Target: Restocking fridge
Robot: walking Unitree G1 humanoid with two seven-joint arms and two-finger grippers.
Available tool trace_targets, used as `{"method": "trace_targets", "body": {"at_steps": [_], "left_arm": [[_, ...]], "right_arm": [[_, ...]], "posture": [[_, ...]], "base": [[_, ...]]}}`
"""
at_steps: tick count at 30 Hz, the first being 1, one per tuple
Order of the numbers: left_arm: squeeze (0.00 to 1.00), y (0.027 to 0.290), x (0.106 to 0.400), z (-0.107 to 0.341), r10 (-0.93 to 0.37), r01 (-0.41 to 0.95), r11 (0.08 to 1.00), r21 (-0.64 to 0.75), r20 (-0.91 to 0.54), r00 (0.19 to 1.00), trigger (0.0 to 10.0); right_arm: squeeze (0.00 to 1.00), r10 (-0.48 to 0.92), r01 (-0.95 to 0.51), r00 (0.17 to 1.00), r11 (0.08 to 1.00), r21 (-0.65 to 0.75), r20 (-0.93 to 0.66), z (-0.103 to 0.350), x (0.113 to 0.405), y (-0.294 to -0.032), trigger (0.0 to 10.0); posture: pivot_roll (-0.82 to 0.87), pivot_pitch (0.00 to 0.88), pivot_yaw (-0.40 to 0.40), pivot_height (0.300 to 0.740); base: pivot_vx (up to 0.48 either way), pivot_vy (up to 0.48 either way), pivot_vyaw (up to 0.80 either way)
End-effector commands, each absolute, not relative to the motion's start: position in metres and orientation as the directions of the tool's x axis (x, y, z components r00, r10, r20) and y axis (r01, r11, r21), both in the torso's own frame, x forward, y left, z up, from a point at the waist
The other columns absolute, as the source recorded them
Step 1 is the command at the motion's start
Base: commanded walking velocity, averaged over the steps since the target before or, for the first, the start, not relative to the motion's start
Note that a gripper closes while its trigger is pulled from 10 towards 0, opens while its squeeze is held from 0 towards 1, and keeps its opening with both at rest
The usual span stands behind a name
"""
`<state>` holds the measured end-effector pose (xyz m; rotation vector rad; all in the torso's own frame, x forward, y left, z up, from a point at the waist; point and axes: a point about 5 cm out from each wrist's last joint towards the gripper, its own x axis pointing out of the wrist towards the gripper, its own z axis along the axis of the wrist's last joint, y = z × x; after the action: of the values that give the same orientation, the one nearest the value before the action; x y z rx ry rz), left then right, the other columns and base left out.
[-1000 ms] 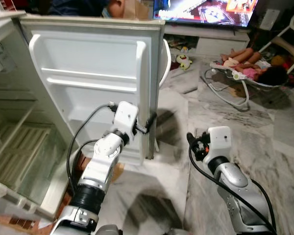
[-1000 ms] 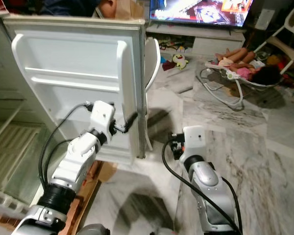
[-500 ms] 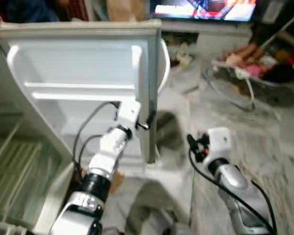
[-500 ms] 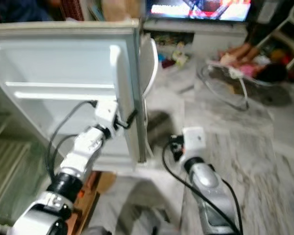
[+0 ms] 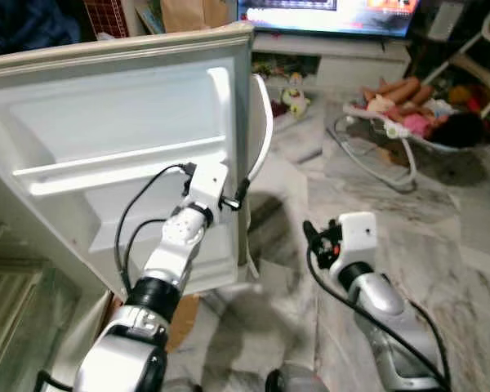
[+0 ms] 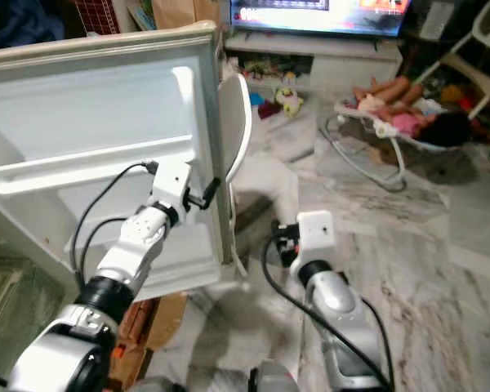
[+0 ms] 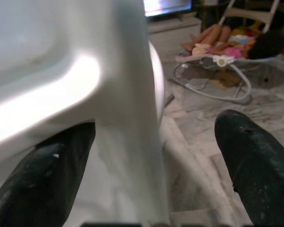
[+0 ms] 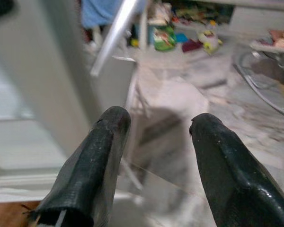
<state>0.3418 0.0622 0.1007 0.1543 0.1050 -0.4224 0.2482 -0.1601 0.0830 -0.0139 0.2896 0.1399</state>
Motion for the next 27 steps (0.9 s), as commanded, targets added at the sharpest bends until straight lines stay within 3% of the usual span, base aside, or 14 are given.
{"method": "trace_targets", "body": {"at_steps": [1,18,27], "left_arm": [[0.0,0.066,0.35,0.119,-0.397,0.403,0.899,0.169,-0.069,0.915,10.0],[0.0,0.064,0.366,0.122,-0.347,0.362,0.908,0.21,-0.107,0.932,10.0],[0.0,0.071,0.375,0.126,-0.298,0.317,0.924,0.216,-0.113,0.948,10.0]], "right_arm": [[0.0,0.157,-0.158,0.954,0.987,0.016,-0.256,0.089,0.251,-0.153,10.0],[0.0,0.159,-0.162,0.955,0.987,0.011,-0.251,0.089,0.253,-0.153,10.0],[0.0,0.163,-0.166,0.954,0.986,0.011,-0.253,0.088,0.253,-0.153,10.0]], "posture": [[0.05,0.048,-0.011,0.74],[0.05,0.051,-0.014,0.74],[0.05,0.051,-0.015,0.74]], "base": [[0.472,0.0,0.0],[0.475,0.0,0.0],[0.321,0.0,0.0]]}}
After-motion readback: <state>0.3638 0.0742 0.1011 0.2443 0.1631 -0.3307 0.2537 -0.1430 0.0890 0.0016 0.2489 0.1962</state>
